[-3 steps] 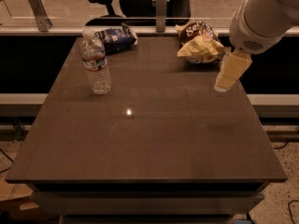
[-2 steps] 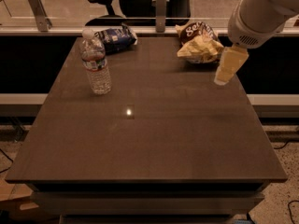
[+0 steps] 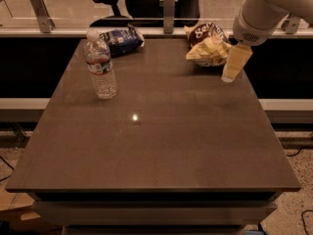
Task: Move brown chip bag near water bottle
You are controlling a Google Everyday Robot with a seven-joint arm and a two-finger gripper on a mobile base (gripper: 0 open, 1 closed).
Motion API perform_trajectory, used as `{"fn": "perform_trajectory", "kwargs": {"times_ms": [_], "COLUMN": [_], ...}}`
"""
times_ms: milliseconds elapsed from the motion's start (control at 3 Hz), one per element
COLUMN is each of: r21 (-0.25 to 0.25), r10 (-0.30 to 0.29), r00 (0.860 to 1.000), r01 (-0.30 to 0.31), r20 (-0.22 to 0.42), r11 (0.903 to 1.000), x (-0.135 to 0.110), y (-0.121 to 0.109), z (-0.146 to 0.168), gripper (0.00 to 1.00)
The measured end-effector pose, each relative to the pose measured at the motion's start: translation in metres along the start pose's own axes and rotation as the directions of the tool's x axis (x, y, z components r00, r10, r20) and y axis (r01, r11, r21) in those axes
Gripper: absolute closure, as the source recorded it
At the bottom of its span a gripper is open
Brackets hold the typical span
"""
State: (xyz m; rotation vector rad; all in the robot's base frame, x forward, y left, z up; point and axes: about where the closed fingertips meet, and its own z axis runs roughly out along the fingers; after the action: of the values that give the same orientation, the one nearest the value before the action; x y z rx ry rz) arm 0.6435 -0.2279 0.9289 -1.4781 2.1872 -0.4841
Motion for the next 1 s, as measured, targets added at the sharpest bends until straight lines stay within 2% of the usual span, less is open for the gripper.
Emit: {"fn": "perform_trajectory", "kwargs": {"times_ms": [333, 667, 1000], "r21": [-0.019, -0.019, -0.02], "r10": [0.006, 0.006, -0.002], "r00": [1.0, 1.0, 0.999], "r01": [-0.006, -0.006, 0.001], "r20": [-0.012, -0.012, -0.045], "r11": [0.9998, 0.9998, 0.9998], "x": [-0.0031, -0.0031, -0.0046], "y": [-0.0102, -0.0103, -0.0117], "z": [0.0246, 0.0251, 0.0256], "gripper": [0.0, 0.0, 0.0]}}
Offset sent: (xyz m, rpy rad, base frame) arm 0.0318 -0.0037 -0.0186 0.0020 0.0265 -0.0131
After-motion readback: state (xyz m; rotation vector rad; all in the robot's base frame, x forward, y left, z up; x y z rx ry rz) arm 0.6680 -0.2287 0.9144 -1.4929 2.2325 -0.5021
